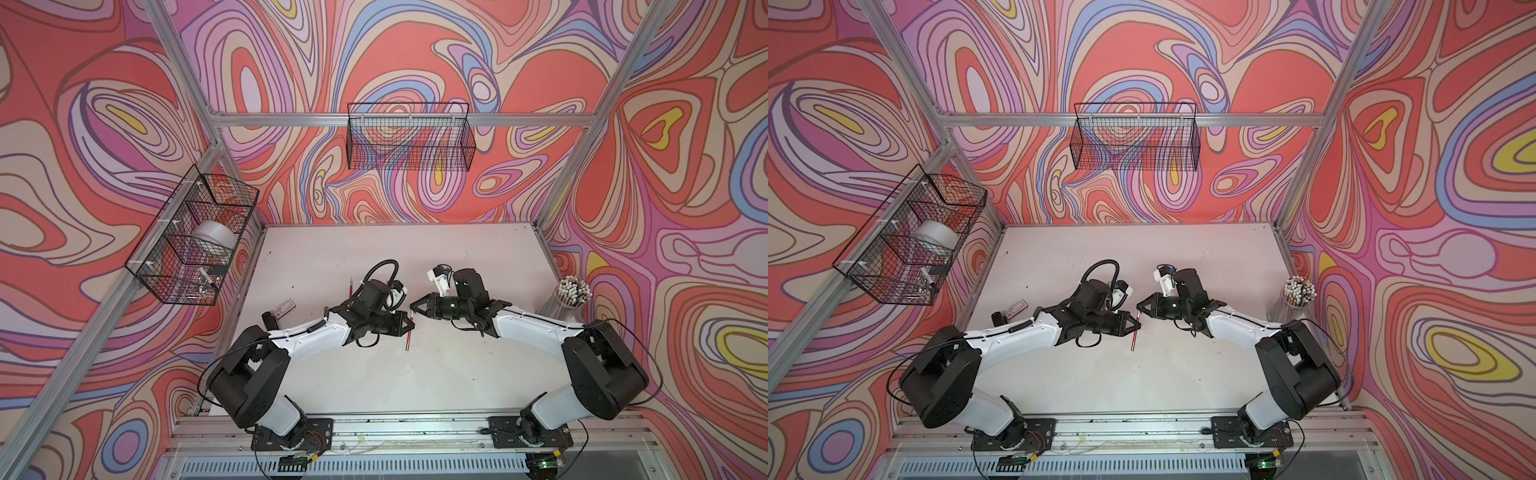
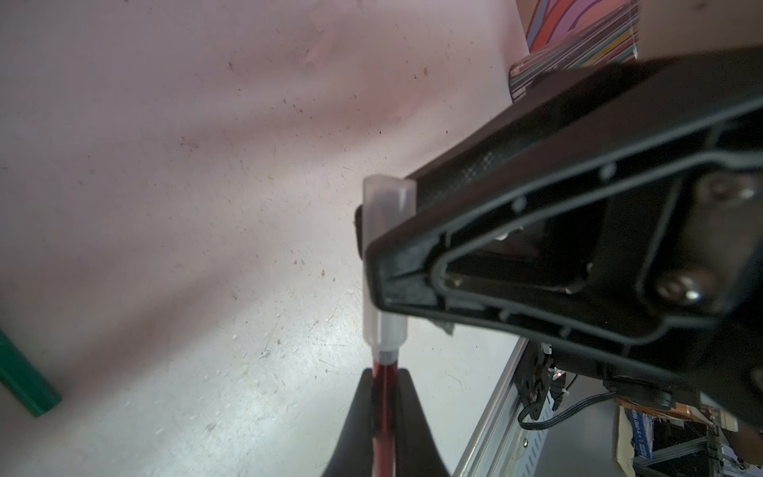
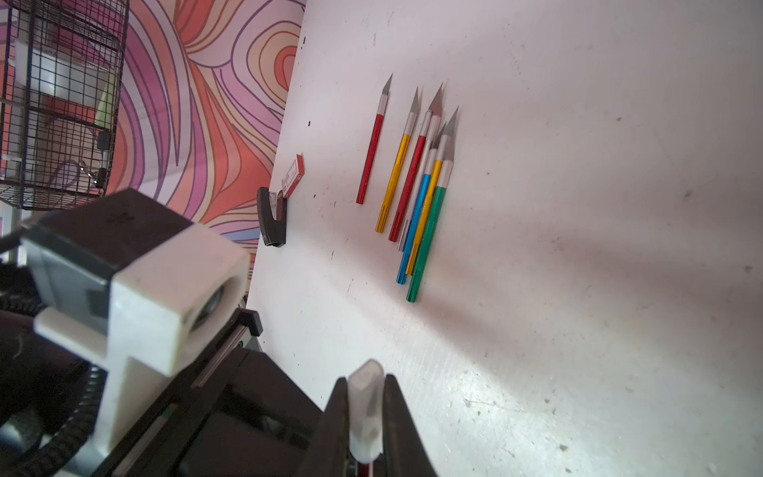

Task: Remove protective caps from carving knives
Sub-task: Remove the protective sleeve from the carving knife, then place the protective sleeve at the center of the board.

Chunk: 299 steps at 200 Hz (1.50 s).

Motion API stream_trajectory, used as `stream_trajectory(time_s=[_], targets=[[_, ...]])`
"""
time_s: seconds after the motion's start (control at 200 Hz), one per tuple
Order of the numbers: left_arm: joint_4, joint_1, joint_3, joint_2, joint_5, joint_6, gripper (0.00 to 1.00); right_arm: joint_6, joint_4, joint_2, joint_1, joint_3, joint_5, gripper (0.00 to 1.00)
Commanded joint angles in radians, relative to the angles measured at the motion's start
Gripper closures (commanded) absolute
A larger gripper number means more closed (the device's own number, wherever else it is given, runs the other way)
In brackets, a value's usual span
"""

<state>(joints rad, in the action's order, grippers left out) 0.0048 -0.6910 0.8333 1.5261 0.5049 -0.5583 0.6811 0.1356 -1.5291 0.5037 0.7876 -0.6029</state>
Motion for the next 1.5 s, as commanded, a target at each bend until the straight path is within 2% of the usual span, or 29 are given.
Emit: stream_trajectory(time_s=[0.0, 0.28, 0.761, 0.926, 1.082, 1.492], targets=[[0.029, 0.001, 0.0, 0.004, 0.021, -0.006, 0.99, -0.014, 0.0, 0.015, 0.003, 0.021, 0.031, 0.89], [0.019, 0.001, -0.014, -0.003, 0.02, 0.0, 1.0, 0.003, 0.015, 0.021, 0.003, 0.035, 0.092, 0.95], [0.043, -0.004, -0.062, -0.016, 0.025, -0.017, 1.0, 0.022, 0.01, -0.018, 0.001, 0.124, 0.173, 0.95], [0.021, -0.004, -0.059, -0.029, -0.011, -0.02, 1.0, -0.039, -0.227, -0.049, 0.0, 0.21, 0.329, 0.95], [-0.014, -0.004, -0.045, -0.041, -0.04, -0.016, 1.0, -0.114, -0.403, -0.093, -0.009, 0.258, 0.405, 0.94], [-0.059, -0.004, -0.037, -0.069, -0.086, 0.002, 1.0, -0.199, -0.608, -0.185, -0.045, 0.28, 0.56, 0.92]])
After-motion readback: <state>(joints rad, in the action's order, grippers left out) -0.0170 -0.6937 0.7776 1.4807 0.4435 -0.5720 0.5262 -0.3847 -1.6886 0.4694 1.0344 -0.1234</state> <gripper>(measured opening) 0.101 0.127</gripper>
